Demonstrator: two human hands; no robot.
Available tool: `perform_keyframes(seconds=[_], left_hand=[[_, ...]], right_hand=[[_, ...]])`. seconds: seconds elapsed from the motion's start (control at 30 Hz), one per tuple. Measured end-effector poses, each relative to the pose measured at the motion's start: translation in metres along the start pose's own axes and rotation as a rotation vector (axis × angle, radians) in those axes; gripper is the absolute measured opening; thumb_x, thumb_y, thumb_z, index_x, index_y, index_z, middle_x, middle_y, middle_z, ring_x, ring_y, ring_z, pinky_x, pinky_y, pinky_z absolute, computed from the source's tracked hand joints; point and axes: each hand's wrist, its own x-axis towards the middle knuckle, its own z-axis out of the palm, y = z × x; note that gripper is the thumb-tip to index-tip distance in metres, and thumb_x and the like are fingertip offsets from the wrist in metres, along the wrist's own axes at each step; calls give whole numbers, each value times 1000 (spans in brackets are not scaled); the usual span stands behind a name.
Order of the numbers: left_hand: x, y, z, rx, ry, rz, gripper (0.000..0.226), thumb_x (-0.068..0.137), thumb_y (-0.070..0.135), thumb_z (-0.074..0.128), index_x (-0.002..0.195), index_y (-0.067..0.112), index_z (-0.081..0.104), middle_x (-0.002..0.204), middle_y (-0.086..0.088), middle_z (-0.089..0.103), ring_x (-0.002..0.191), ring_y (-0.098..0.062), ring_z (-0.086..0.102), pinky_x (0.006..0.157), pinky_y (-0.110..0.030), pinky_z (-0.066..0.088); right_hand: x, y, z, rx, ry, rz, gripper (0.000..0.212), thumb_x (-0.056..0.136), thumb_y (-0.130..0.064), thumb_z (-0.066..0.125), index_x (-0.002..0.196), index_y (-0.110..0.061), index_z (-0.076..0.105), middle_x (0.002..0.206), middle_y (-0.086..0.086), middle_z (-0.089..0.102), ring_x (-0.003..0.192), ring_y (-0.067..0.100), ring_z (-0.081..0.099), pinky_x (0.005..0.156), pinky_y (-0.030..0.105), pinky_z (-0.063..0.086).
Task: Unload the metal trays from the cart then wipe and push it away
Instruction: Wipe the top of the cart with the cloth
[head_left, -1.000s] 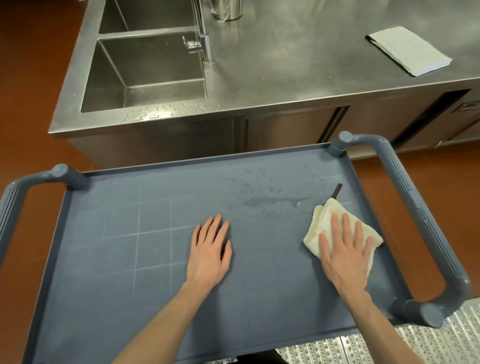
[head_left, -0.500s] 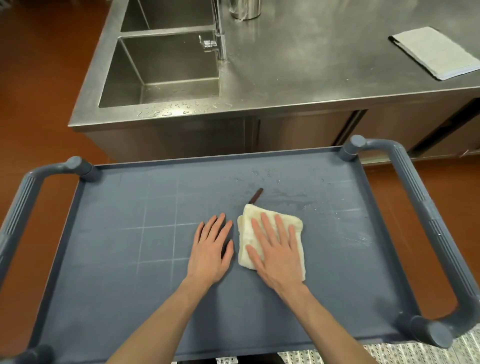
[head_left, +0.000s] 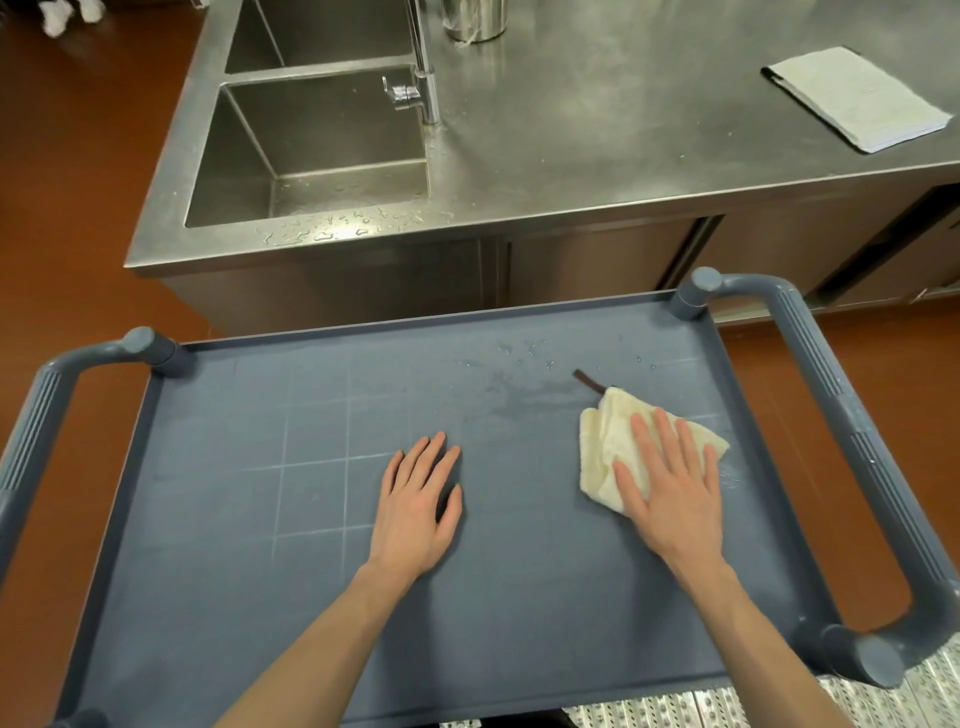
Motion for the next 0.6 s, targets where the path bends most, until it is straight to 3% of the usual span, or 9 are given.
perform_keyframes(seconds=[0.2,0.4,0.6], left_hand=[[-1,1,1,-2,5,0,50,104,33,47,152,20,55,169,0,39,156,-23,37,128,-50,25],[-1,3,3,14,4,-19,51,104,34,45,151,18,56,168,-2,41,156,-25,36,128,-52,25],[0,3,3,25,-9,-28,52,104,36,43,152,19,54,168,-2,39,157,-25,34,129,-52,23]], right_hand=[[0,39,-14,-43,21,111,72,103,-63,20,166,-27,23,173,4,23,159,32,21,125,59,14],[-4,2,1,25,2,119,72,103,-63,21,167,-31,14,175,-1,17,162,30,7,127,61,11],[-12,-46,12,28,-25,-45,71,103,-61,23,165,-26,30,174,-1,21,161,33,15,124,60,20]])
